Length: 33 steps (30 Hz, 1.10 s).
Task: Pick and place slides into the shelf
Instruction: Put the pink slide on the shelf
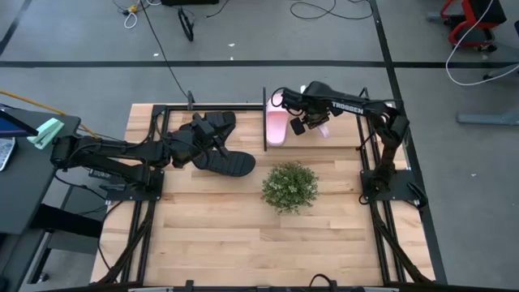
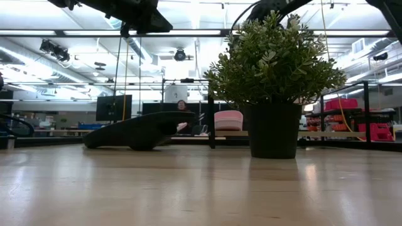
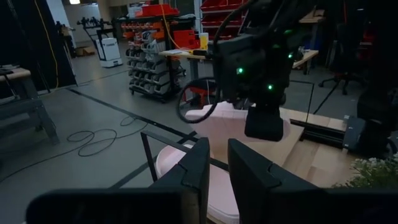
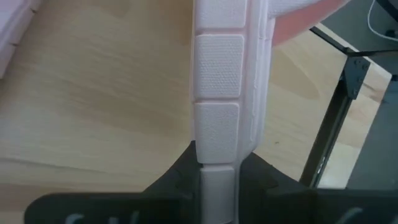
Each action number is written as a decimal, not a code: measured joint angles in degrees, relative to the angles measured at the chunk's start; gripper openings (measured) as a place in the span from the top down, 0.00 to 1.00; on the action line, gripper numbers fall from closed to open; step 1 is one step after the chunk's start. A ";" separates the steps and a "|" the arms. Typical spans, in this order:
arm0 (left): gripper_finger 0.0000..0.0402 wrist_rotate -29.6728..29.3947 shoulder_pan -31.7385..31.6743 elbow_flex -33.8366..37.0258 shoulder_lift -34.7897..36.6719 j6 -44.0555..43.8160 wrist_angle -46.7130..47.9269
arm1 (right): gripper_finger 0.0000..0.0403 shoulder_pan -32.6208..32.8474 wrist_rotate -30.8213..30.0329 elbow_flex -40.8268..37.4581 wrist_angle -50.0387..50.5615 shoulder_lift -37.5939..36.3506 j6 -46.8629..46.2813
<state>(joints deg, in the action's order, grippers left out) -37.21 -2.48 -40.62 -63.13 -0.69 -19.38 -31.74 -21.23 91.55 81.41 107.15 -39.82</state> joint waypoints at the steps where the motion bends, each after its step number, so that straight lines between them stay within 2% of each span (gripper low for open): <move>1: 0.85 0.00 0.00 0.00 0.00 0.00 -0.01 | 0.84 -0.07 -0.10 0.00 0.02 0.35 0.20; 15: 0.87 0.00 0.02 0.00 -0.02 -0.11 1.37 | 0.84 -1.63 -3.14 0.00 -0.60 0.85 2.35; 33: 0.89 0.00 0.02 0.00 -0.02 -0.13 1.49 | 0.84 -2.86 -1.26 -0.28 -3.72 1.14 2.76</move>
<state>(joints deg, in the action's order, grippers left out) -37.21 -2.46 -40.62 -63.16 -0.82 -17.89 -34.60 -22.49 91.26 77.69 108.29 -37.06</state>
